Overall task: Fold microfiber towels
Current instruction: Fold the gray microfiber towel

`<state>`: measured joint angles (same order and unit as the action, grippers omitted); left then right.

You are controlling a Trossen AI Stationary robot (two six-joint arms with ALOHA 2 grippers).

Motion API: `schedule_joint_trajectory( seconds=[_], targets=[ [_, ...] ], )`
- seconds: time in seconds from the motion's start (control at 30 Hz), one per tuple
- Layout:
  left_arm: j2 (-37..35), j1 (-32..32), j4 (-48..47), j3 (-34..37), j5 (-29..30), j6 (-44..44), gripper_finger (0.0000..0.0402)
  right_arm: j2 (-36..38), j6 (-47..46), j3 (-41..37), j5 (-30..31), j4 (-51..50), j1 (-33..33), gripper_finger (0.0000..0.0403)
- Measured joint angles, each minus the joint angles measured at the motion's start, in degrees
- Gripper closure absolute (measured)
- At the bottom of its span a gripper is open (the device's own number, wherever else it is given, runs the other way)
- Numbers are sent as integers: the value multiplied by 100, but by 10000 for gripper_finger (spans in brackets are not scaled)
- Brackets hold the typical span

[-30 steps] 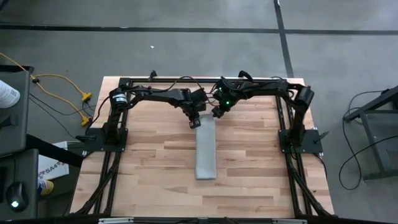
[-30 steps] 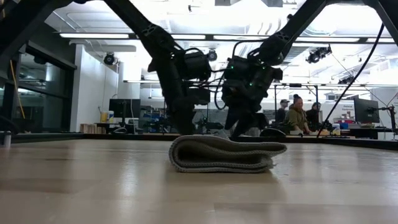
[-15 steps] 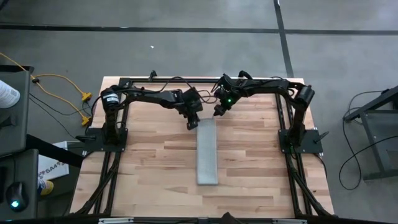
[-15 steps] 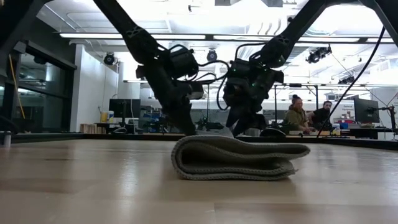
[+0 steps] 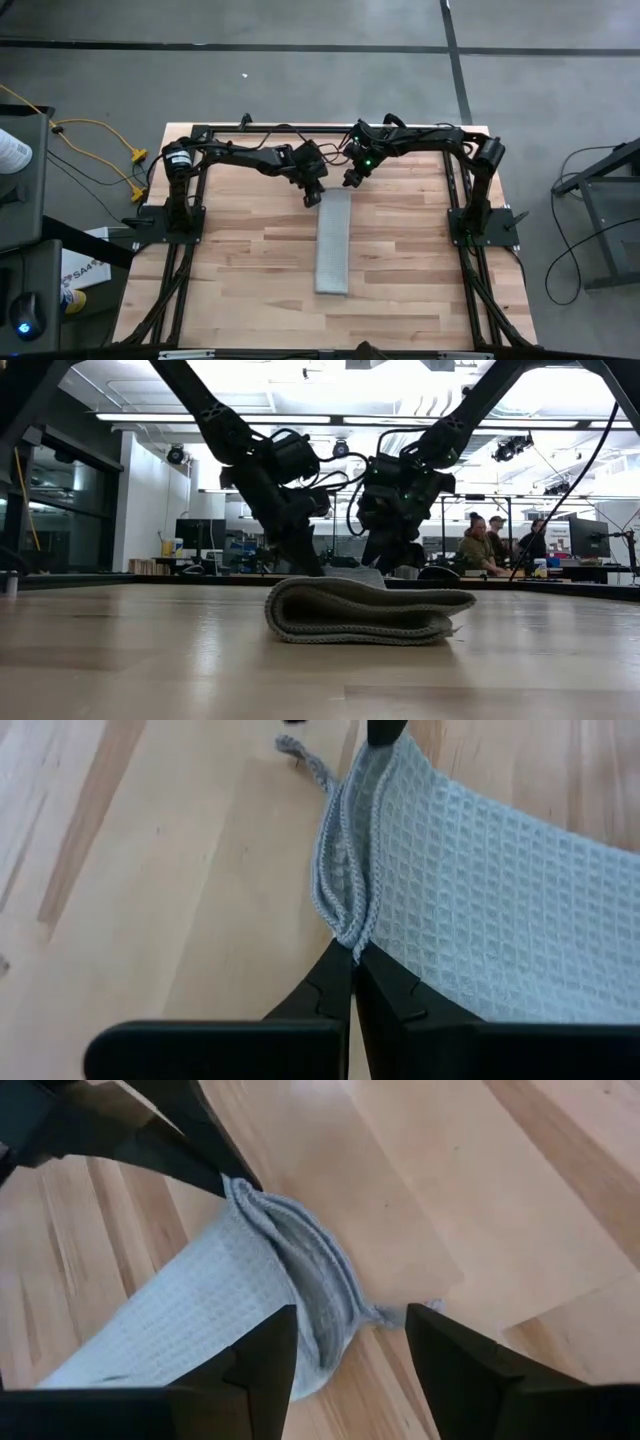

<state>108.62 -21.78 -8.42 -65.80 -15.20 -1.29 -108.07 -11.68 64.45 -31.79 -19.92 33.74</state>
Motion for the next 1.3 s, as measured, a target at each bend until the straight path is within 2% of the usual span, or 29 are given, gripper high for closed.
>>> schedule_joint_trajectory(
  seconds=[0.4,0.57,0.97,1.3],
  targets=[
    [0,0,186,-9,-55,176,401,-318,109,0,-79,-131,2,216],
    [64,2,69,-15,242,324,401,-328,155,1,-86,-225,2,216],
    [223,-117,164,-17,354,968,401,-328,254,11,158,-122,-41,224],
    [394,-116,231,-28,175,1082,401,-330,250,300,62,-96,95,167]
  ],
)
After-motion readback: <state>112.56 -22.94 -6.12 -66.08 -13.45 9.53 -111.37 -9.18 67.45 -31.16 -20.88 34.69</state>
